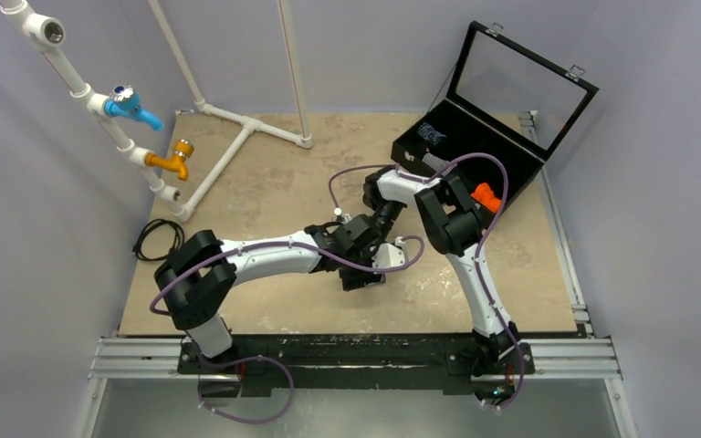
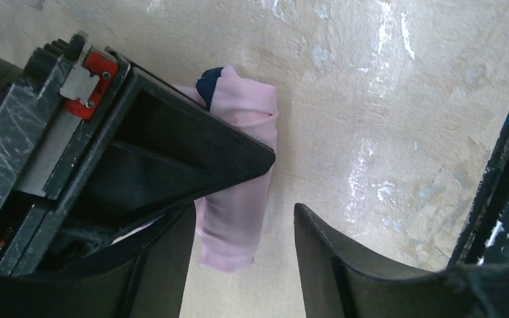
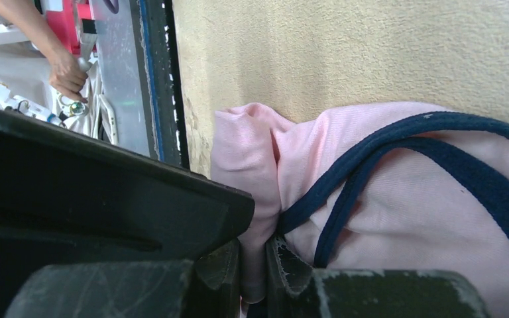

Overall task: Roll the underwear
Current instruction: Roll the underwear to the center of the board.

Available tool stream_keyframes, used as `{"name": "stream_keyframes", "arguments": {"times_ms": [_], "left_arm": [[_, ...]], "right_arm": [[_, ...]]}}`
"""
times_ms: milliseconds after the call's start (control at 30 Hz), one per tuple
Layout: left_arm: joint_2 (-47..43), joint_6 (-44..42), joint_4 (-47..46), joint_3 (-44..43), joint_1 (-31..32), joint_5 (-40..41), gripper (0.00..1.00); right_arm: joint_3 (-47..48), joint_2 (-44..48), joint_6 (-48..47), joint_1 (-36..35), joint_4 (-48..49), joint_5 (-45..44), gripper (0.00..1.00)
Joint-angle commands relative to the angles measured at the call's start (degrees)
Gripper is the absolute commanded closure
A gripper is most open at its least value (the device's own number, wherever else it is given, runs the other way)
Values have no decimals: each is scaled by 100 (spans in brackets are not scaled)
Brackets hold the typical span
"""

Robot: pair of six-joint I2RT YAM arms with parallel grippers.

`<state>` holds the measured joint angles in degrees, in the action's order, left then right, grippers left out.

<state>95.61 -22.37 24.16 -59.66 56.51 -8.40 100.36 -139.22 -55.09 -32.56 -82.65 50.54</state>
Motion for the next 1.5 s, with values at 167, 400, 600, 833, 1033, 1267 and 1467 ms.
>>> {"name": "stream_keyframes", "arguments": {"times_ms": [167,400,600,833,1033,1267,1467], "left_arm": [[348,-51,-360,-235,116,206,51],[544,137,-401,-170,117,75,71],[728,198,-394,-113,115,-151,100],[881,100,-327,-94,106,-296,100],[1067,46,-87,-196,109,-482,100],[1083,-25,8,-189,97,-535,100],[1064,-17,27,-186,47,-609,100]], "right_arm": [[-126,-273,-230,-44,1075,-714,89],[-130,-264,-174,-46,1102,-708,83],[-174,-208,-127,-46,1142,-715,77],[-240,-22,-92,-24,1117,-705,59],[-265,189,-44,61,1034,-748,49],[-306,495,94,453,1115,-893,48],[-411,732,162,741,1183,-1035,47]]}}
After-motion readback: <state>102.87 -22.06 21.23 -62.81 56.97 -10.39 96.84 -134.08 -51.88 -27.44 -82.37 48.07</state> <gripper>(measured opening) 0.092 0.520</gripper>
